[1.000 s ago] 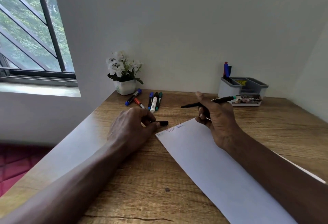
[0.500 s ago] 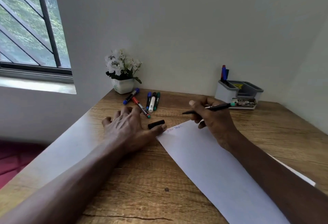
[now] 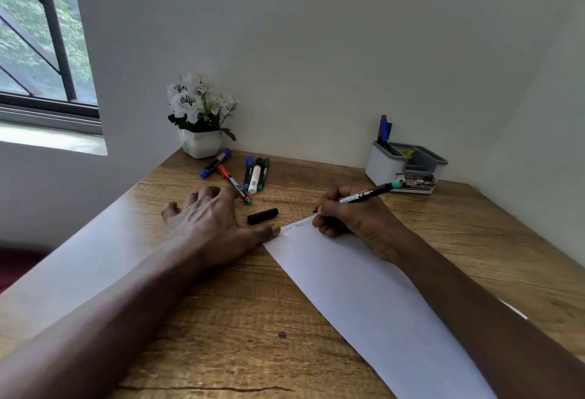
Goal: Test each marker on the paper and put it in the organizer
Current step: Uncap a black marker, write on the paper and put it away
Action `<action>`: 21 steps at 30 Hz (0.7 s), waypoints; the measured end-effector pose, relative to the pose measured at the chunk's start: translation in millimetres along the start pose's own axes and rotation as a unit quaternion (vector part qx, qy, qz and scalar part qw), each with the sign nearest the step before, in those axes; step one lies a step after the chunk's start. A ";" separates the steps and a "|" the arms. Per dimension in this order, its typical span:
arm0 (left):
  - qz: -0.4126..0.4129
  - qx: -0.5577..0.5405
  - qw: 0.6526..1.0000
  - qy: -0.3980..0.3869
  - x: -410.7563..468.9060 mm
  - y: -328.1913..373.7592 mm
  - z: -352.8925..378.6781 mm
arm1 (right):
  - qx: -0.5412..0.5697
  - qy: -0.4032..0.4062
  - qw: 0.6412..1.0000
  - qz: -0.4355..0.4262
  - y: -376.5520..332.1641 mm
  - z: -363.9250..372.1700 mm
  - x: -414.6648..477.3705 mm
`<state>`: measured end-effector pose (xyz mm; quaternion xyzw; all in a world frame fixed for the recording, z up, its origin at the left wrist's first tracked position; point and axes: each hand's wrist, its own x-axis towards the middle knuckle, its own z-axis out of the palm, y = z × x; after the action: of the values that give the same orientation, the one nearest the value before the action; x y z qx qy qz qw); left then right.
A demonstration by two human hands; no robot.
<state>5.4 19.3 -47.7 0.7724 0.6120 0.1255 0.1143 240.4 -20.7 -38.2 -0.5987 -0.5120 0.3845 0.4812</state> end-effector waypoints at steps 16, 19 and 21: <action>0.000 -0.001 1.000 -0.004 2.7 -1.7 0.0 | -0.096 0.010 0.992 -0.080 4.6 2.7 -0.1; 0.000 -0.002 1.000 -0.004 3.1 -2.9 0.9 | -0.104 0.031 0.990 -0.092 5.3 4.5 0.1; 0.001 -0.002 1.000 -0.001 3.0 -3.8 1.5 | -0.105 0.045 0.989 -0.094 6.2 5.5 1.0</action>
<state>3.1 23.1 -50.2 0.7729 0.6108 0.1265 0.1163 236.8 -18.8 -45.5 -0.6117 -0.5818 0.2543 0.4718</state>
